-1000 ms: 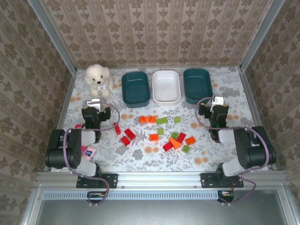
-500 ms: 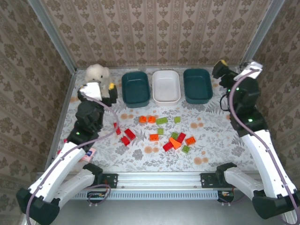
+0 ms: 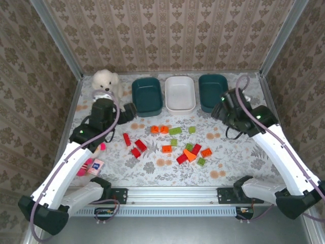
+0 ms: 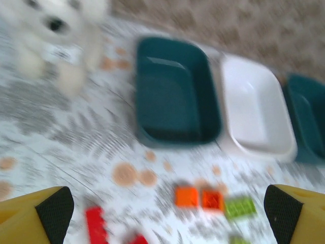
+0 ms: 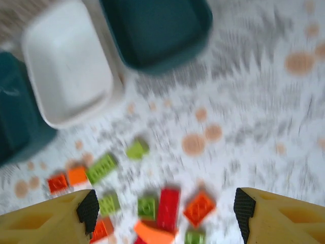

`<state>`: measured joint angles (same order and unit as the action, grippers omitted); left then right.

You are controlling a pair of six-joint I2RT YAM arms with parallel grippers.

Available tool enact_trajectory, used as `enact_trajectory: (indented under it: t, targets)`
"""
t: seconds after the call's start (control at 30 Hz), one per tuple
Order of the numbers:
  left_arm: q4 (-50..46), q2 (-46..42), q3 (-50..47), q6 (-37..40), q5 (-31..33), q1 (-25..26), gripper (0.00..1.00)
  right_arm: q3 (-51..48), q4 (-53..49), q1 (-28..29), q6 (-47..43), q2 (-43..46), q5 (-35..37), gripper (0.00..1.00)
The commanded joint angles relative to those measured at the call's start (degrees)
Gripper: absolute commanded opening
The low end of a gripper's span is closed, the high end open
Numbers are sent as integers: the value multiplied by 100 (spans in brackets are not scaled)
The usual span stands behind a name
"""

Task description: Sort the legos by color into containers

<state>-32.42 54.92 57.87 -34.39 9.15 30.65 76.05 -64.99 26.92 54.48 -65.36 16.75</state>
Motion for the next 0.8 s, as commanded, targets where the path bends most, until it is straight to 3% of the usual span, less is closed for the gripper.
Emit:
enact_trajectory:
  t: [0.0, 0.3, 0.43, 0.77]
  targets:
    - [-229, -20, -238, -176, -774, 540, 100, -1042, -414, 283, 1765, 11, -725, 72]
    - [1035, -285, -1043, -399, -2117, 1241, 100, -3146, 2283, 98, 3490, -478, -1831, 75]
    - [1020, -470, -1132, -420, -2032, 1366, 100, -3340, 2848, 7, 3673, -853, -1975, 72]
    - [963, -542, -1120, -490, -1829, 1458, 100, -3457, 3105, -168, 3851, -1387, -2212, 62]
